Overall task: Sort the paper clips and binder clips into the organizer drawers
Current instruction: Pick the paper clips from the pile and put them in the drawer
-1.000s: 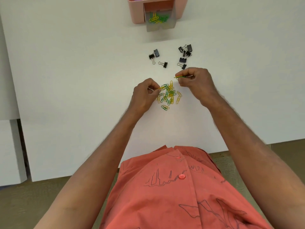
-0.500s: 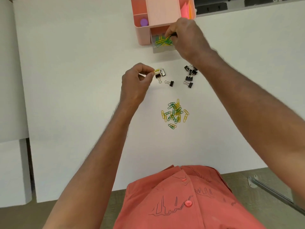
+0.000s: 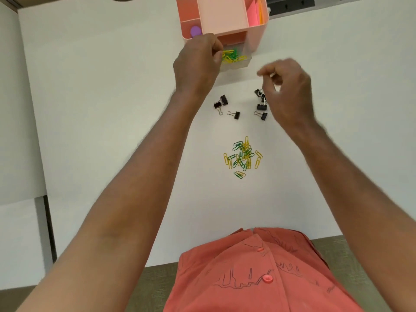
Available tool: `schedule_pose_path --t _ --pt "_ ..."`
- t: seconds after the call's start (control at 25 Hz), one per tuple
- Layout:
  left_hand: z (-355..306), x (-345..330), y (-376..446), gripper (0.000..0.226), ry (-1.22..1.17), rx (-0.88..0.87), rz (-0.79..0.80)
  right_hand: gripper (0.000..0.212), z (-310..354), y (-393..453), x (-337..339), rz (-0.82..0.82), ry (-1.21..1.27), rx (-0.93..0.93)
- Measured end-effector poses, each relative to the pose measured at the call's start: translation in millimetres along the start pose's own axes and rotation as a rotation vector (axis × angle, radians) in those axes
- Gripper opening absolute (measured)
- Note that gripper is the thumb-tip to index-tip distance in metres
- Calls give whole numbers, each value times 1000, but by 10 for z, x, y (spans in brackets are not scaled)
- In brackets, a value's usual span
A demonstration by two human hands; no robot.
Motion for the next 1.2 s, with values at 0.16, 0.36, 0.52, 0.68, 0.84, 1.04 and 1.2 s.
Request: schedule_pose_path --t 0.16,0.36,0.52,0.68,0.84,1.04,1.2 --pt "-30 -140 84 24 119 -65 7 18 -238 -826 135 111 9 -150" --pt "15 -130 -360 21 -15 -113 -110 45 -378 -1492 119 358 -47 -283" --pt "274 -330 -1184 37 -121 -154 283 107 -278 -1541 -44 586 -202 -245" --pt "381 -487 -1948 94 138 -185 613 118 -203 -1395 -142 698 -324 -150" --pt "243 -562 -2098 76 99 -141 539 76 -196 -1327 -182 667 -182 -127" --pt "150 -634 -2101 22 79 -131 439 33 -268 -1353 -229 577 -122 -131" --pt "196 -614 -2066 13 1 -77 425 18 -270 -1388 -224 515 -123 -123"
Point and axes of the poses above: each hand's wrist, its own y-axis towards the middle knuckle, its own x-axis out of the back of the hand, z = x × y, the point moved 1 cm from there along y, towards the middle knuckle, and after that the axes turned 2 degrees about -z, right-handed, at the moved point
